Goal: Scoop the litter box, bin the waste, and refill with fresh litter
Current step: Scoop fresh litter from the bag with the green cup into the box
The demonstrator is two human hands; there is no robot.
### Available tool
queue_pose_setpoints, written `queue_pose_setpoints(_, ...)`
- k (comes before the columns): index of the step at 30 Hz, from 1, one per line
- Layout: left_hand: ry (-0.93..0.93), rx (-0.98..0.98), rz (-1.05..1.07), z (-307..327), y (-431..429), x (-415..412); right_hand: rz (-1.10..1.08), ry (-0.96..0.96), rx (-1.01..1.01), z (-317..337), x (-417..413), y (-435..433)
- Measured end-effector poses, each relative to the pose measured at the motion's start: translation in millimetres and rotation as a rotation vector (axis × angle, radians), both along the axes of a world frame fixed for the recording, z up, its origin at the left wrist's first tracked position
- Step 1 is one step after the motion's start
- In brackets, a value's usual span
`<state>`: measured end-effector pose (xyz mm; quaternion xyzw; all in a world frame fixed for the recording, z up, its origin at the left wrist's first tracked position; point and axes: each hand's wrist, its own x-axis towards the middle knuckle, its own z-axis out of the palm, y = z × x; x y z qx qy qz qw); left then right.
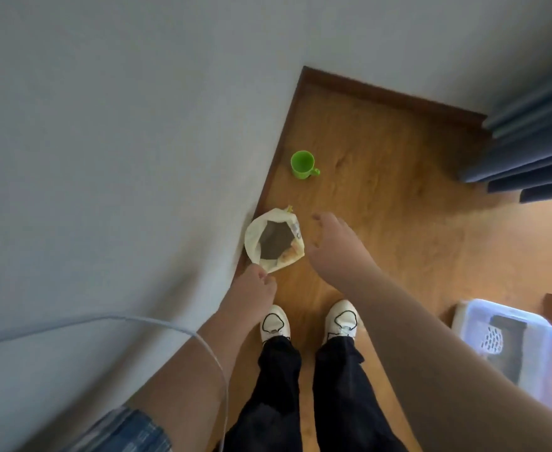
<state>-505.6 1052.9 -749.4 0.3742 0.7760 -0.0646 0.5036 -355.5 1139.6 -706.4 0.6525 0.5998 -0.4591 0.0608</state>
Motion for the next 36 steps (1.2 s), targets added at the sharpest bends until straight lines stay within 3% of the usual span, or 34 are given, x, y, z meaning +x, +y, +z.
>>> queue_pose_setpoints(6,0.029,-0.210,0.591,-185,-1,1,0.086,-0.089,-0.019,-205,-14,25)
queue_pose_setpoints(8,0.066,-0.242,0.703,-228,-4,-3,0.139,-0.142,0.006,-255,-21,33)
queue_pose_setpoints(12,-0.042,-0.274,0.846,-289,-7,-4,0.186,-0.112,0.072,-324,-32,42)
queue_pose_setpoints(17,0.106,0.016,0.714,-309,-16,0,0.121,-0.038,0.182,-345,-28,32)
queue_pose_setpoints(21,0.084,0.060,0.744,-265,-14,11,-0.051,0.032,0.168,-303,-1,31)
queue_pose_setpoints(25,0.092,0.196,0.608,-179,7,16,-0.307,0.086,0.109,-216,38,32)
queue_pose_setpoints(29,0.057,0.265,0.453,-47,44,28,-0.507,0.100,0.117,-80,81,31)
queue_pose_setpoints(36,-0.013,0.451,0.127,233,89,78,-0.612,0.174,0.179,206,157,9)
